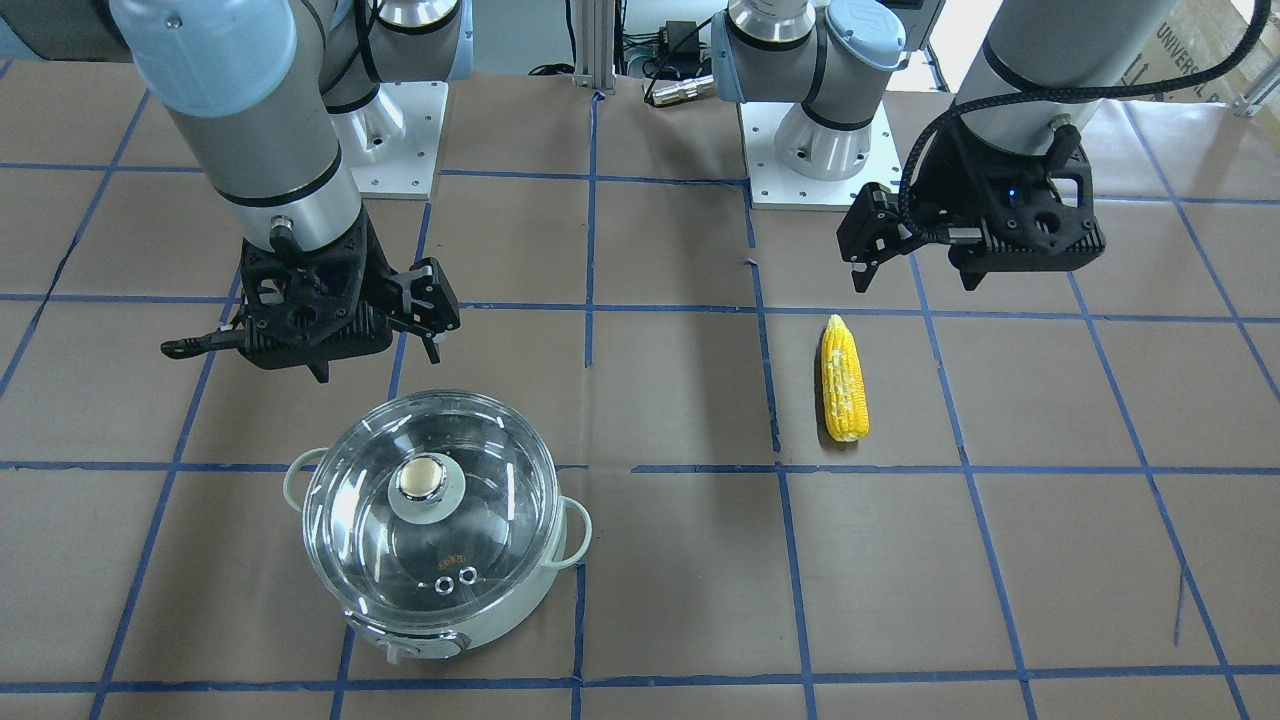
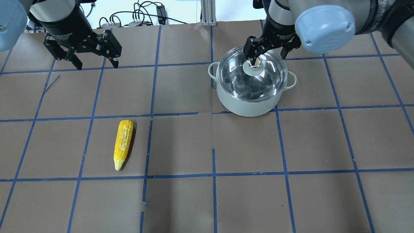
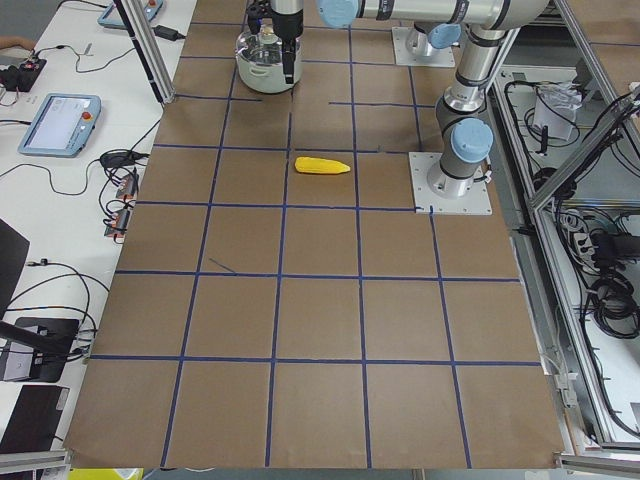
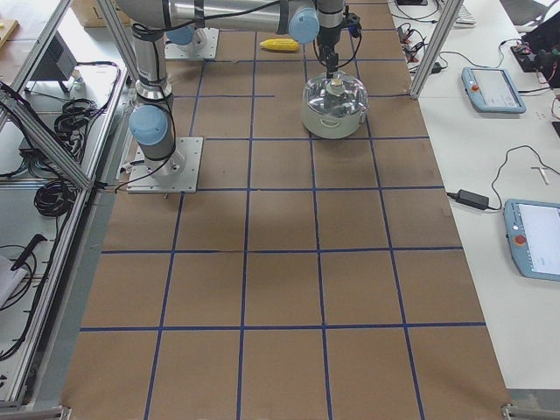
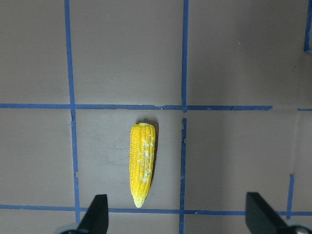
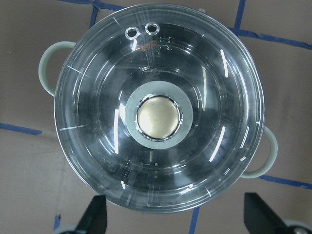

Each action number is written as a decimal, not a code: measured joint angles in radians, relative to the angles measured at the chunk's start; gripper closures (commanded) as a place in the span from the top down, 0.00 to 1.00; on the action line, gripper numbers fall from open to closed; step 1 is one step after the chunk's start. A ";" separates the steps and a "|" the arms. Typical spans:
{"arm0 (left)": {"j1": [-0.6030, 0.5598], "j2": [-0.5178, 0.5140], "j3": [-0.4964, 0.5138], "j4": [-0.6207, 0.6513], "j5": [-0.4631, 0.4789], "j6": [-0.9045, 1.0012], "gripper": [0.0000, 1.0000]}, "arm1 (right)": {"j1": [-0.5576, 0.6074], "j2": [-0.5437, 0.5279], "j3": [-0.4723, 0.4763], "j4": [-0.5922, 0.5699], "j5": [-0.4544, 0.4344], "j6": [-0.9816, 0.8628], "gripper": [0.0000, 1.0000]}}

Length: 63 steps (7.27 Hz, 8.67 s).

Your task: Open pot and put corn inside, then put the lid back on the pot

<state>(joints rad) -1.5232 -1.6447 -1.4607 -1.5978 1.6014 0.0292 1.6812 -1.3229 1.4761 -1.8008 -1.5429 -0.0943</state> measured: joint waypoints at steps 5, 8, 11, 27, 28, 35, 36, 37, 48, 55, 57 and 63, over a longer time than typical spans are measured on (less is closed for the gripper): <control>0.001 -0.009 -0.021 0.006 0.000 0.003 1.00 | 0.003 0.124 -0.097 -0.002 0.001 0.002 0.97; 0.002 -0.010 -0.027 0.005 0.000 0.003 1.00 | 0.025 0.201 -0.131 -0.040 -0.002 0.002 0.88; 0.001 -0.012 -0.028 0.006 0.000 0.003 1.00 | 0.033 0.225 -0.130 -0.055 -0.006 -0.001 0.83; 0.148 -0.041 -0.344 0.207 -0.009 0.222 1.00 | -0.024 -0.197 0.024 0.274 -0.022 -0.030 0.27; 0.153 -0.054 -0.435 0.321 -0.008 0.227 1.00 | -0.027 -0.233 0.067 0.272 -0.021 -0.028 0.27; 0.147 -0.212 -0.623 0.660 -0.011 0.227 0.23 | -0.032 -0.300 0.147 0.261 -0.020 -0.026 0.29; 0.143 -0.216 -0.623 0.663 -0.012 0.225 0.19 | -0.032 -0.300 0.147 0.261 -0.020 -0.026 0.29; 0.136 -0.213 -0.620 0.663 -0.016 0.223 0.18 | -0.032 -0.300 0.147 0.261 -0.020 -0.026 0.30; -0.328 -0.372 0.143 0.250 -0.174 -0.354 0.17 | -0.136 -0.335 0.210 0.282 -0.022 -0.062 0.31; -0.460 -0.730 0.654 0.137 -0.163 -0.412 1.00 | -0.137 -0.375 0.286 0.279 -0.047 -0.057 0.34; -0.471 -0.743 0.655 0.125 -0.155 -0.409 1.00 | -0.138 -0.375 0.286 0.278 -0.048 -0.059 0.35; -0.325 -0.614 0.634 -0.211 -0.117 -0.208 1.00 | -0.125 -0.310 0.205 0.253 0.008 -0.044 0.35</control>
<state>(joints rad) -1.8479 -2.2588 -0.8269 -1.8091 1.4844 -0.1788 1.5560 -1.6334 1.6811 -1.5479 -1.5352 -0.1382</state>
